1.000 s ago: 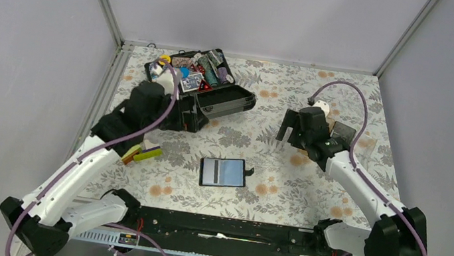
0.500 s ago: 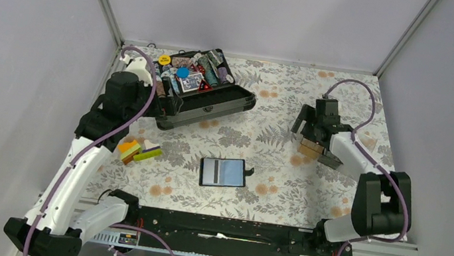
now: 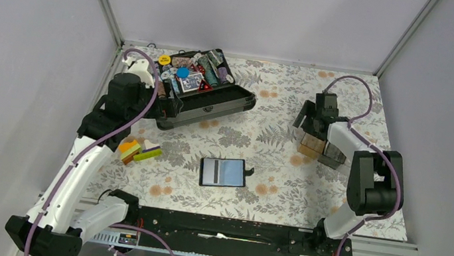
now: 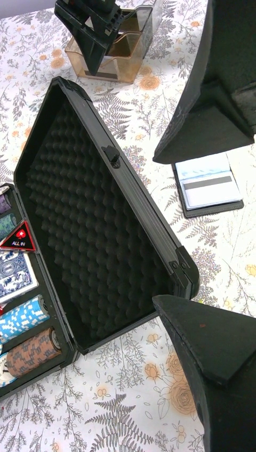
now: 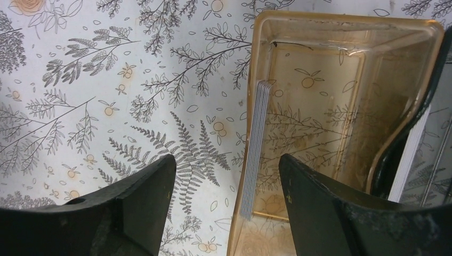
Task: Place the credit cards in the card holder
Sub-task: Pick up the credit card from the storage box.
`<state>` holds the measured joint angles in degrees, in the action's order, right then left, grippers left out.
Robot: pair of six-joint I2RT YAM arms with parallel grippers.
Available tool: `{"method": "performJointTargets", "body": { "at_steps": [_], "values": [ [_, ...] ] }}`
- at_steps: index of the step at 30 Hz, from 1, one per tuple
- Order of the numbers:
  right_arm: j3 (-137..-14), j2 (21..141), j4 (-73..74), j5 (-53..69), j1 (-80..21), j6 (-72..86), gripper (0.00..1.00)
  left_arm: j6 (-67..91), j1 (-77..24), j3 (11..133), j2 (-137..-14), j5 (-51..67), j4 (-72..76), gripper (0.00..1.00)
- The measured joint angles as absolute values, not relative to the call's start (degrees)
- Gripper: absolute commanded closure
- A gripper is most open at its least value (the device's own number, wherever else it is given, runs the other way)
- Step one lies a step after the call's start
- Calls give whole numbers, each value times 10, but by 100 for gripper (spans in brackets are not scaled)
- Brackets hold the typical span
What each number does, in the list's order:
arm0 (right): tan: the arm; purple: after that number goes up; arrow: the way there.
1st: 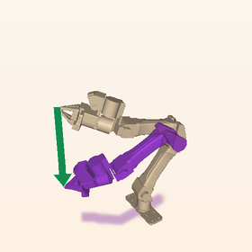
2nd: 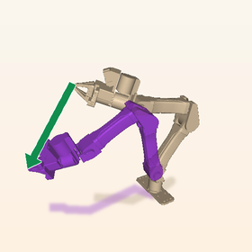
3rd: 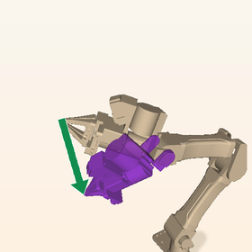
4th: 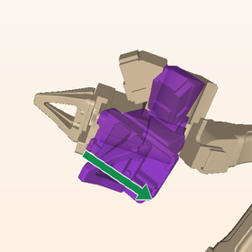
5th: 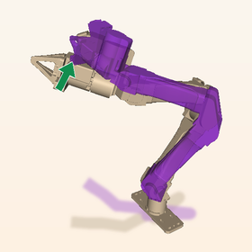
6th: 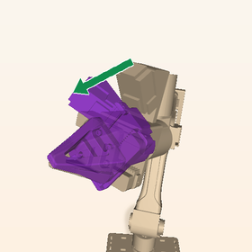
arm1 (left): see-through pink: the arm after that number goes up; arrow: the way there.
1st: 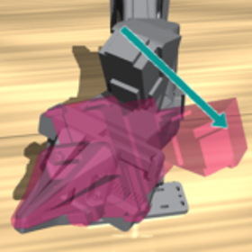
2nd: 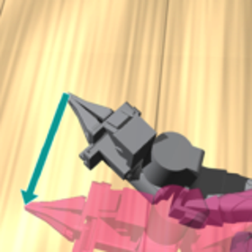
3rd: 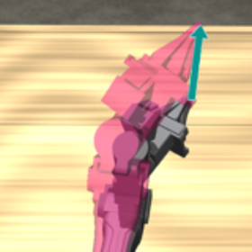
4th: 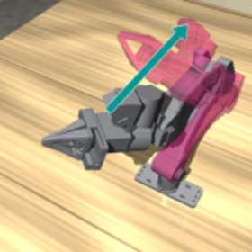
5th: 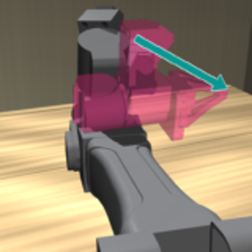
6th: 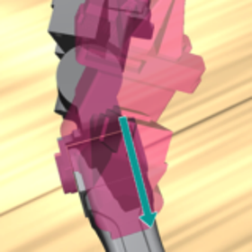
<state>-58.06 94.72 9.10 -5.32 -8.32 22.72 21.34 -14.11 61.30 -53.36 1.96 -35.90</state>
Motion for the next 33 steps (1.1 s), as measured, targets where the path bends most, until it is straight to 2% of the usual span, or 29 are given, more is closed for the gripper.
{"method": "performJointTargets", "body": {
  "at_steps": [23, 33],
  "values": [
    [-589, 967, 67, -18, -78, 230, 24, 212, -141, 603, -534, 20, -359, 1],
    [-589, 959, 65, -16, -74, 232, 31, 212, -141, 603, -534, 22, -359, 1]
  ]
}}
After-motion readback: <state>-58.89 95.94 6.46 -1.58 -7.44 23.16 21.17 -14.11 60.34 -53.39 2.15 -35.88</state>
